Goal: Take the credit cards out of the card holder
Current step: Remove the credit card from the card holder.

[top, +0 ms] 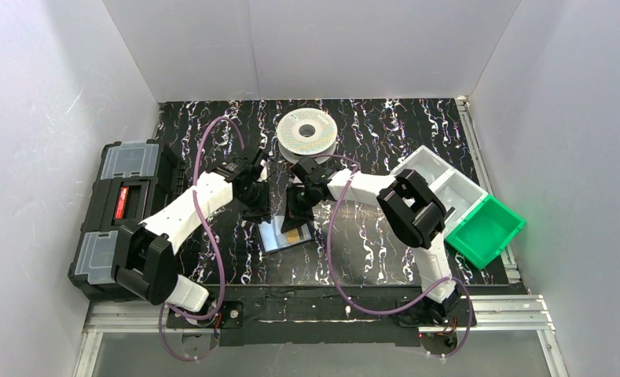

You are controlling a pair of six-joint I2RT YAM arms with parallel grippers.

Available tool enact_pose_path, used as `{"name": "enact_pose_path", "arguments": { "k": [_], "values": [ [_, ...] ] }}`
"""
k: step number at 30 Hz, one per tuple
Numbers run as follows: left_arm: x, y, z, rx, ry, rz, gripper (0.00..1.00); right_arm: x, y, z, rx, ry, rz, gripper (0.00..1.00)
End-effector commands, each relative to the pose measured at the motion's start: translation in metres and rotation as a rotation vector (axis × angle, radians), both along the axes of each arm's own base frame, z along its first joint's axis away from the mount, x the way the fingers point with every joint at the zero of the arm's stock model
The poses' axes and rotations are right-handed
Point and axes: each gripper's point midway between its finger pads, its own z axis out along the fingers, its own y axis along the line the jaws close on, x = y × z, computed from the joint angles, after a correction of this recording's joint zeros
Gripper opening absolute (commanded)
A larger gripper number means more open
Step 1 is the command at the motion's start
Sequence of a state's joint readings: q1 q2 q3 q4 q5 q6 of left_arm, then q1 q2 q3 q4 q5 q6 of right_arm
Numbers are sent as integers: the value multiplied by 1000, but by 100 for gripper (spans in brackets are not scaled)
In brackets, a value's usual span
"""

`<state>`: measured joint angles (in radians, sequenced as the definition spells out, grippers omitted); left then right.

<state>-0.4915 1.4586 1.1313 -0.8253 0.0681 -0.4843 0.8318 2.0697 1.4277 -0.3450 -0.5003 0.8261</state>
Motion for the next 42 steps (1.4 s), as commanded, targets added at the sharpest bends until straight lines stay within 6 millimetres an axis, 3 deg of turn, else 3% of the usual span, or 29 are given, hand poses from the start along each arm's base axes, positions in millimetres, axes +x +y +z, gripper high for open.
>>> {"name": "enact_pose_path", "arguments": {
  "k": [1, 4, 8, 11, 20, 28, 33, 38, 42],
  "values": [
    [-12, 3, 12, -30, 3, -11, 29, 2, 5, -7, -12, 8, 18, 6],
    [-10, -2, 19, -61, -3, -10, 28, 2, 10, -7, -2, 8, 26, 17],
    [-9, -7, 29, -90, -14, -13, 29, 2, 17, 2, 19, -13, 41, 39],
    [-9, -9, 31, -97, -9, -15, 28, 1, 21, 9, 36, -21, 48, 48],
    [-6, -17, 52, -148, -35, -16, 28, -1, 24, 29, 85, -49, 52, 60],
    [-4, -37, 75, -268, -38, -16, 28, 2, 22, 58, 139, -97, 45, 75],
    [-1, -47, 75, -315, -21, 0, 27, 8, 6, 53, 98, -100, -6, 76],
    [3, -56, 51, -339, 31, 28, 30, 19, -36, 37, 22, -102, -92, 66],
    [7, -69, 25, -387, 95, 34, 31, 15, -58, 27, -27, -112, -94, 57]
  ]
}}
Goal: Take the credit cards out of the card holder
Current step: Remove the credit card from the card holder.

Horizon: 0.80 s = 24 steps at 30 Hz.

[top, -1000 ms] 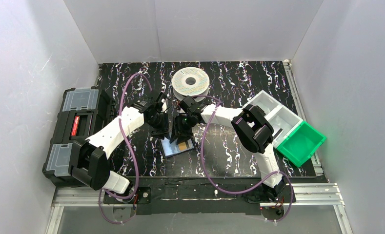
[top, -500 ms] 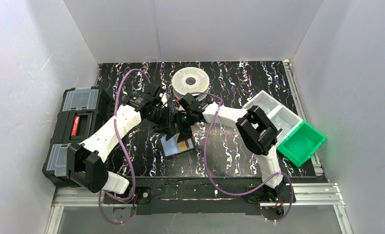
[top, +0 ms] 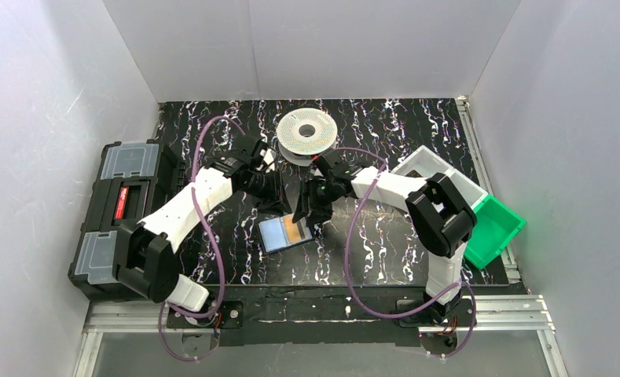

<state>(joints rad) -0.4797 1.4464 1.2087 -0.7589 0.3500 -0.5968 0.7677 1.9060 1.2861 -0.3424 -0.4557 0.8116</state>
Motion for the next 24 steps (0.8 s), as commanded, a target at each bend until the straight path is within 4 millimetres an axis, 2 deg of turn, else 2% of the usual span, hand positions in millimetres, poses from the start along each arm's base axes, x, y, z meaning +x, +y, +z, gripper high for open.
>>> {"name": "enact_pose_path", "arguments": {
  "k": [1, 6, 12, 16, 24],
  "values": [
    [2, -14, -28, -66, 88, 11, 31, 5, -21, 5, -36, -62, -15, 55],
    [7, -20, -65, -79, 153, 38, 30, 4, -28, -1, -69, -75, 3, 44],
    [2, -10, -99, -41, 208, 68, 28, 9, -27, -2, -94, -87, 14, 35],
    [-2, -3, -114, -22, 228, 78, 28, 10, -24, -5, -99, -78, 21, 33],
    [-4, 1, -131, -23, 249, 87, 28, 7, -16, -14, -119, -61, 42, 29]
  ]
}}
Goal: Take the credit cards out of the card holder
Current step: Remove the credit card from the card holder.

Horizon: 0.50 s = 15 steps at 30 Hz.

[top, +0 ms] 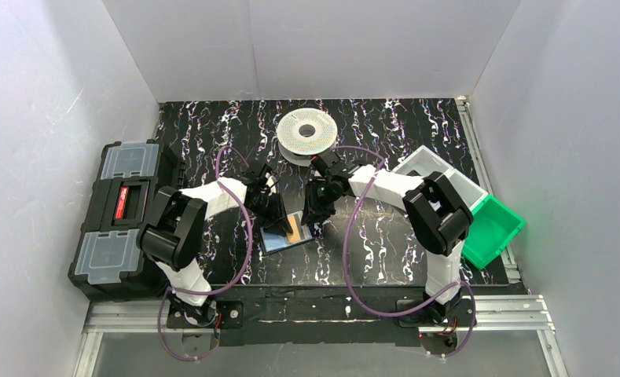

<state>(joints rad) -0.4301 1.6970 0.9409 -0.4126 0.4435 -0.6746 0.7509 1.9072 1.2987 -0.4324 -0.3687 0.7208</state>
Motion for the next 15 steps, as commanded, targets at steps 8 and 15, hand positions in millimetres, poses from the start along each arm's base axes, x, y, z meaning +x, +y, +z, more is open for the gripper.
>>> {"name": "enact_pose_path", "arguments": {
  "k": [8, 15],
  "values": [
    [-4, 6, -17, -12, 24, 15, 28, -4, 8, -16, -45, 18, 38, 25],
    [-2, 2, -19, -50, 22, 24, 28, -10, 8, -27, -74, 43, 44, 18]
  ]
}}
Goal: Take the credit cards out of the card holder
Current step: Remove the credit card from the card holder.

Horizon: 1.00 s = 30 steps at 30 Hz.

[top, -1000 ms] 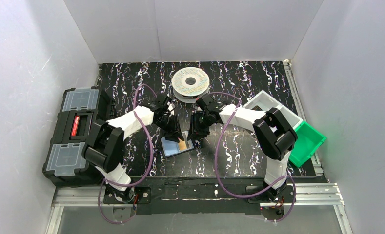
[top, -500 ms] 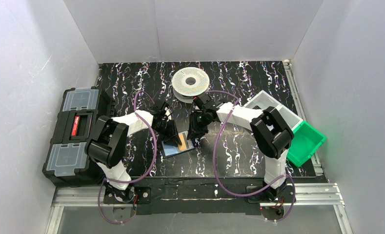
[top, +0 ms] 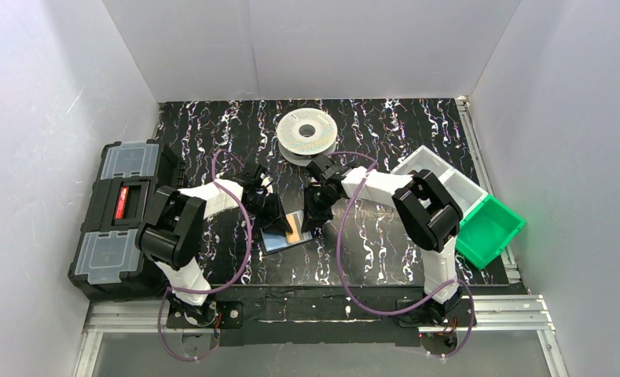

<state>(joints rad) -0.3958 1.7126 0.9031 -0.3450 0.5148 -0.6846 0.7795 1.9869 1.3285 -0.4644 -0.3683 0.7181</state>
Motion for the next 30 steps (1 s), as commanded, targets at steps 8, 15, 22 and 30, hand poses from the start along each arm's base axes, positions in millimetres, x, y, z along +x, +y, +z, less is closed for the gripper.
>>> {"name": "enact_pose_path", "arguments": {
  "k": [8, 15, 22, 30],
  "values": [
    [0, -6, -5, -57, -17, 17, 23, -3, 6, -9, -28, 5, 25, 16],
    [5, -11, 13, -120, -48, 37, 20, -5, 4, -15, -44, 17, 23, 15],
    [7, -11, 30, -203, -80, 78, 17, -9, 3, -21, -49, 42, 18, 13],
    [9, -9, 43, -254, -106, 102, 12, -10, 3, -24, -52, 53, 14, 12]
  ]
}}
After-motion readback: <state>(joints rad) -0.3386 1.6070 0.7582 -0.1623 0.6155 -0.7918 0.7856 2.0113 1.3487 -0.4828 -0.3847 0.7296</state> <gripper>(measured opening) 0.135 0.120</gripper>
